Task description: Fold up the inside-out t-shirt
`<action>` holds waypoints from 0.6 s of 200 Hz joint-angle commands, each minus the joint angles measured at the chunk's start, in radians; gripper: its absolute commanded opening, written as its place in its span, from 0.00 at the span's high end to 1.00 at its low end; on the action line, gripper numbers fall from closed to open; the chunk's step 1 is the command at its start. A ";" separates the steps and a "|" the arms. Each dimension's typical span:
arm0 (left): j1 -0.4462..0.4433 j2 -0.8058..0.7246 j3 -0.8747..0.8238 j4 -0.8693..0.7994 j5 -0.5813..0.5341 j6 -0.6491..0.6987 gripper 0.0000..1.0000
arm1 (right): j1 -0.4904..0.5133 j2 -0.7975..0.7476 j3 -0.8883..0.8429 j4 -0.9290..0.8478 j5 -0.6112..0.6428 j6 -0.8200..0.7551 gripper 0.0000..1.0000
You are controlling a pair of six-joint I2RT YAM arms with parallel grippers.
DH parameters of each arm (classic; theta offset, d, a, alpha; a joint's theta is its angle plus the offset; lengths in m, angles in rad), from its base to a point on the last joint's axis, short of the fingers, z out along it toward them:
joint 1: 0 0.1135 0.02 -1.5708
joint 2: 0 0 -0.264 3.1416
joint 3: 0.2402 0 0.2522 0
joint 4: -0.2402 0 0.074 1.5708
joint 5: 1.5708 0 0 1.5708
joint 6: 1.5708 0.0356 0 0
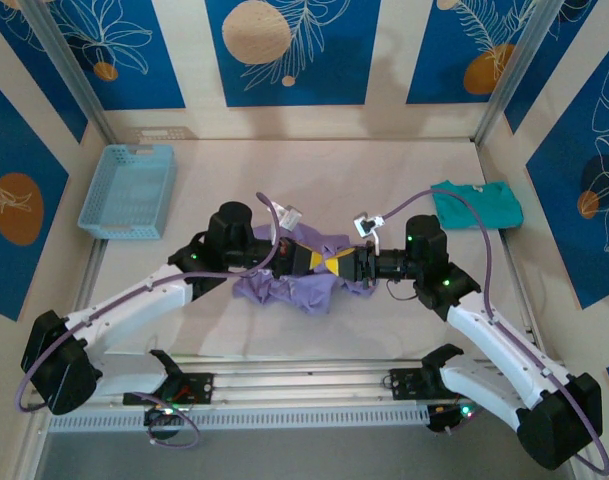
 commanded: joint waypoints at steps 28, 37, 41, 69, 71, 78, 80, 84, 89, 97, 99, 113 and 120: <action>-0.006 -0.075 0.026 0.001 -0.077 0.002 1.00 | 0.116 -0.136 -0.063 -0.054 0.322 -0.169 0.54; -0.006 -0.079 0.027 0.003 -0.074 -0.005 1.00 | 0.128 -0.140 -0.087 -0.019 0.316 -0.177 0.51; -0.006 -0.081 0.027 0.003 -0.072 -0.009 1.00 | 0.131 -0.139 -0.098 -0.003 0.314 -0.175 0.51; -0.006 -0.102 0.032 -0.017 -0.086 -0.014 1.00 | 0.158 -0.114 -0.125 0.061 0.332 -0.190 0.48; -0.006 -0.105 0.034 -0.020 -0.090 -0.013 1.00 | 0.159 -0.112 -0.125 0.060 0.336 -0.191 0.48; -0.006 -0.111 0.035 -0.029 -0.098 -0.012 1.00 | 0.161 -0.105 -0.123 0.060 0.345 -0.196 0.48; -0.006 -0.113 0.037 -0.031 -0.100 -0.012 1.00 | 0.163 -0.102 -0.122 0.060 0.349 -0.196 0.49; -0.006 -0.117 0.039 -0.036 -0.103 -0.011 1.00 | 0.164 -0.098 -0.119 0.059 0.356 -0.194 0.50; -0.008 -0.118 0.041 -0.043 -0.106 -0.010 1.00 | 0.166 -0.091 -0.114 0.055 0.368 -0.190 0.55; -0.006 -0.123 0.047 -0.060 -0.114 -0.007 1.00 | 0.169 -0.082 -0.100 0.041 0.394 -0.179 0.70; -0.007 -0.124 0.048 -0.067 -0.118 -0.006 1.00 | 0.169 -0.079 -0.095 0.036 0.406 -0.174 0.73; -0.008 -0.132 0.054 -0.102 -0.140 0.012 1.00 | 0.171 -0.062 -0.048 -0.057 0.533 -0.116 0.99; -0.007 -0.138 0.051 -0.115 -0.145 0.021 1.00 | 0.169 -0.050 -0.011 -0.125 0.598 -0.084 1.00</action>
